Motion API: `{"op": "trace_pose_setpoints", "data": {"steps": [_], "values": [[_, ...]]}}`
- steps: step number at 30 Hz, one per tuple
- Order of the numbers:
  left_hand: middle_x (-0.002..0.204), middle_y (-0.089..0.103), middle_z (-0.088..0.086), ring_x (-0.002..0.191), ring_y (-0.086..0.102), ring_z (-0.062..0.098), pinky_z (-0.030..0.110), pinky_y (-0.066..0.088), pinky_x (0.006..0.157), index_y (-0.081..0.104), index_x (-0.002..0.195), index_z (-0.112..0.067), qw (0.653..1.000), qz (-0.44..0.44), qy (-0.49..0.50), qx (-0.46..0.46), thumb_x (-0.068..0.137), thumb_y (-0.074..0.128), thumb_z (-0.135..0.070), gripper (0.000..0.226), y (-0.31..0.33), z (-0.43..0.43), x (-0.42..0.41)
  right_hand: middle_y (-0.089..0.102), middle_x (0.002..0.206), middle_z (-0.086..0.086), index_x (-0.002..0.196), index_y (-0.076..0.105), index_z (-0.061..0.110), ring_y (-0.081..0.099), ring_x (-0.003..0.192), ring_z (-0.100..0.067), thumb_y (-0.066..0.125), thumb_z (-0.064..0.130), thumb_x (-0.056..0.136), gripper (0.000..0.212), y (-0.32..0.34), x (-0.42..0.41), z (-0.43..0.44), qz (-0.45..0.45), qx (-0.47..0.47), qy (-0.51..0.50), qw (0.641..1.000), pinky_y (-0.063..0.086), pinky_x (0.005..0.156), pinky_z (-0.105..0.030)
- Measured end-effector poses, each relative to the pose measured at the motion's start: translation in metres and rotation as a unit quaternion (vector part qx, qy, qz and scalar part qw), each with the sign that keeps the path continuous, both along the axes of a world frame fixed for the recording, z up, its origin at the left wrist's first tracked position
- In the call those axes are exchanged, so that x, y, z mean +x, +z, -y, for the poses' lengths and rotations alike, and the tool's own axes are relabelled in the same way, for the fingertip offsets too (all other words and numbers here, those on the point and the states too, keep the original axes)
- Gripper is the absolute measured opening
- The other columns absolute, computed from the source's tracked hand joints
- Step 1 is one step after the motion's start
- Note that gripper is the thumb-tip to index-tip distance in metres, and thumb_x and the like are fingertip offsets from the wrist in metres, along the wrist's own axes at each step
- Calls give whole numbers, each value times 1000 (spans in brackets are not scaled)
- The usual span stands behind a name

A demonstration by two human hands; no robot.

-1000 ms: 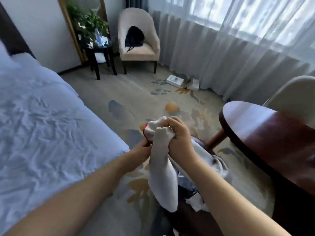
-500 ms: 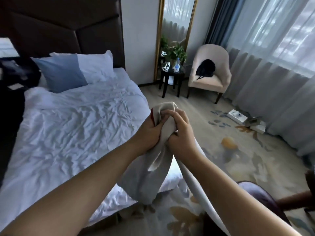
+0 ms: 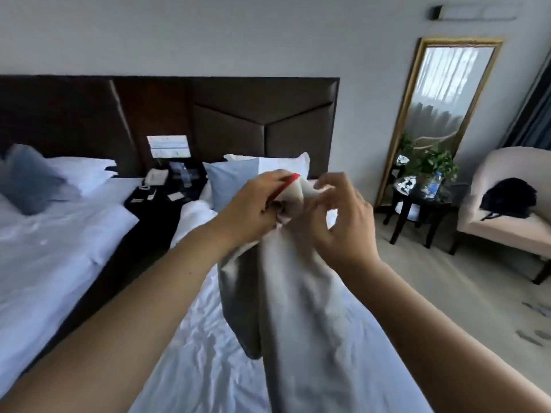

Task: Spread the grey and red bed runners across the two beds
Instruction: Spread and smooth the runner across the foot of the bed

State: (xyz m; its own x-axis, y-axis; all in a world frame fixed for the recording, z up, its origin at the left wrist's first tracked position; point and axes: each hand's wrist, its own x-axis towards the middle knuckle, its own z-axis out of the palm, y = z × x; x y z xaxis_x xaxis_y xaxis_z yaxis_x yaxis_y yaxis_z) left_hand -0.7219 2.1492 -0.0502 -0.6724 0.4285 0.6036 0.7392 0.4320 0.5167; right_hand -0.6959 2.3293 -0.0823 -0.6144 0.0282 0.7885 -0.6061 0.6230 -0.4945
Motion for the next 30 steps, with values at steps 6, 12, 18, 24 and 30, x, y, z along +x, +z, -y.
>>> {"op": "trace_pose_setpoints", "data": {"steps": [6,12,18,24,30], "values": [[97,72,0,89,64,26,31,41,58,64,61,-12,950,-61,58,-300,71,55,1,18,-67,76,-45,60,121,2,129,58,16,55,116,-21,74,10,79,53,-92,-101,67,169,140,218,951,38,97,-20],[97,67,0,92,57,23,44,50,62,61,68,-9,953,64,125,-268,74,59,13,23,-161,150,-50,61,127,8,138,49,29,58,118,-4,74,13,78,67,-190,-104,136,464,98,312,823,49,99,-31],[132,52,-8,86,66,24,37,54,67,61,120,-24,940,145,264,-158,70,52,14,64,-204,186,-58,66,115,5,138,48,28,64,106,-19,65,36,86,55,-245,-78,208,575,63,185,794,52,86,-35],[110,60,-9,86,64,20,27,39,64,65,114,-28,930,192,254,-182,73,51,11,58,-235,229,-66,65,107,-8,120,56,22,65,97,-30,50,15,85,36,-280,-82,235,579,317,81,747,49,72,-34],[117,66,-3,97,65,26,41,54,75,63,127,-27,932,206,232,-186,80,53,4,57,-254,258,-71,48,85,0,109,58,23,62,87,-28,41,4,85,34,-308,-87,235,551,358,14,754,41,68,-32]]}}
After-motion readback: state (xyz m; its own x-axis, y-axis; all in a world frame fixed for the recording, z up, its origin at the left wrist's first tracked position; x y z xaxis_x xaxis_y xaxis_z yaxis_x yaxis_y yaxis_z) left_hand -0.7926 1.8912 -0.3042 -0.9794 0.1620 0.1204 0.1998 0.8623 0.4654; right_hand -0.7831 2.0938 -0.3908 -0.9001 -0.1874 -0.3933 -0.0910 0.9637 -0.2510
